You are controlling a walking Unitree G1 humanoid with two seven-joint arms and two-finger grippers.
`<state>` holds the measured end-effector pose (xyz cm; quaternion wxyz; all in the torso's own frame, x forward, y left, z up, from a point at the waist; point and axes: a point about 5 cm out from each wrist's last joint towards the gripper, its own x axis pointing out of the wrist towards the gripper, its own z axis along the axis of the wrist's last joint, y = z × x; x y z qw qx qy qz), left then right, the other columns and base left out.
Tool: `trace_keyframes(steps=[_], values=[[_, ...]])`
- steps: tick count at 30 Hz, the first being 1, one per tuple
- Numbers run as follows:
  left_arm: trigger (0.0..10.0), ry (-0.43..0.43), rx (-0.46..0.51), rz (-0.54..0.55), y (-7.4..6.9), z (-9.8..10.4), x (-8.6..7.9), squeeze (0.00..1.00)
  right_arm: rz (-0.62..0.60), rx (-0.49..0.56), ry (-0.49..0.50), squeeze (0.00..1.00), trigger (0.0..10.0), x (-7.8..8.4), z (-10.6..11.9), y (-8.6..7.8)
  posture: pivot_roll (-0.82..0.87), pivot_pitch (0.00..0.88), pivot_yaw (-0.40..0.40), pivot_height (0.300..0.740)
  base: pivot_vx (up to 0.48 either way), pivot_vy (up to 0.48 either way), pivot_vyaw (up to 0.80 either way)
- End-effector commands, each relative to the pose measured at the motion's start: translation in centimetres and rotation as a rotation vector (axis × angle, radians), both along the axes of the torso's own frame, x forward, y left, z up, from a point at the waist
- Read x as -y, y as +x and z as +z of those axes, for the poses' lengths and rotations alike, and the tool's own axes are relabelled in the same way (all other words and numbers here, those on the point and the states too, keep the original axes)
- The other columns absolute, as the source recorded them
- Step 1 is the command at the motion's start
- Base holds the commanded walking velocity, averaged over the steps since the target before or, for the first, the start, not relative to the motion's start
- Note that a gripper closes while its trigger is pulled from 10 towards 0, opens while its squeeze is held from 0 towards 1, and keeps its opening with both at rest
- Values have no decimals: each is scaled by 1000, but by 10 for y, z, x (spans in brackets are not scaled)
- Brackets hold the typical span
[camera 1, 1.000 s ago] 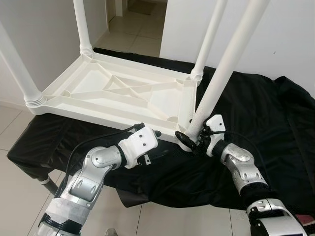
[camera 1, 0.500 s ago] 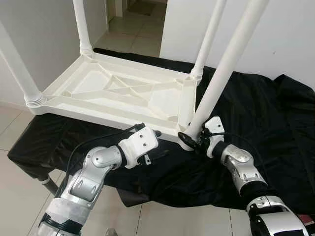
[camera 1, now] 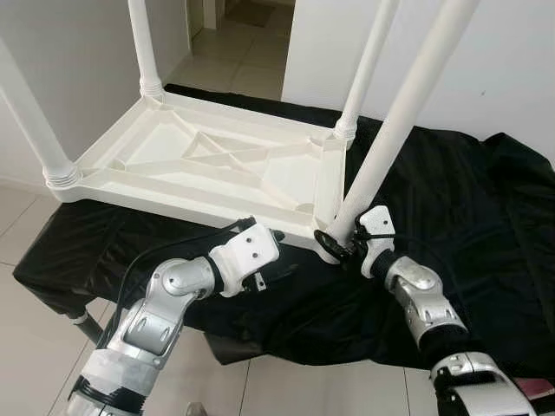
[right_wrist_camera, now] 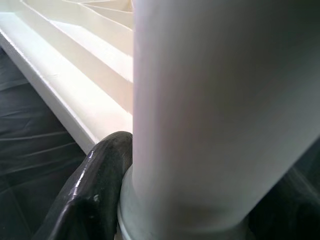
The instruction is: Building children table
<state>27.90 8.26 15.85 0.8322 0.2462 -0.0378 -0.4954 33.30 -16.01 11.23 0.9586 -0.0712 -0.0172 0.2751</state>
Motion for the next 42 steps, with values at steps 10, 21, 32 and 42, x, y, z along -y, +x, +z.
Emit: trace_keyframes(steps=[10, 21, 32, 42], values=[[10000, -6, -2, 35, 2, -6, 0, 0, -328, -7, 119, 0, 10000, -13, -4, -18, 43, 50, -80, 740, 0, 0, 0], [10000, 1, 3, 31, 3, -6, -1, 0, -540, -28, 203, 0, 10000, -47, -2, -36, 38, 51, -85, 740, 0, 0, 0], [10000, 0, 6, 24, 4, -5, 0, 0, -528, 9, 189, 0, 10000, -49, 7, -40, 29, 56, -80, 740, 0, 0, 0], [10000, -2, 10, 30, 4, -5, 0, 0, -423, 43, 240, 1000, 10000, -45, 17, -45, 30, 54, -85, 740, 0, 0, 0]])
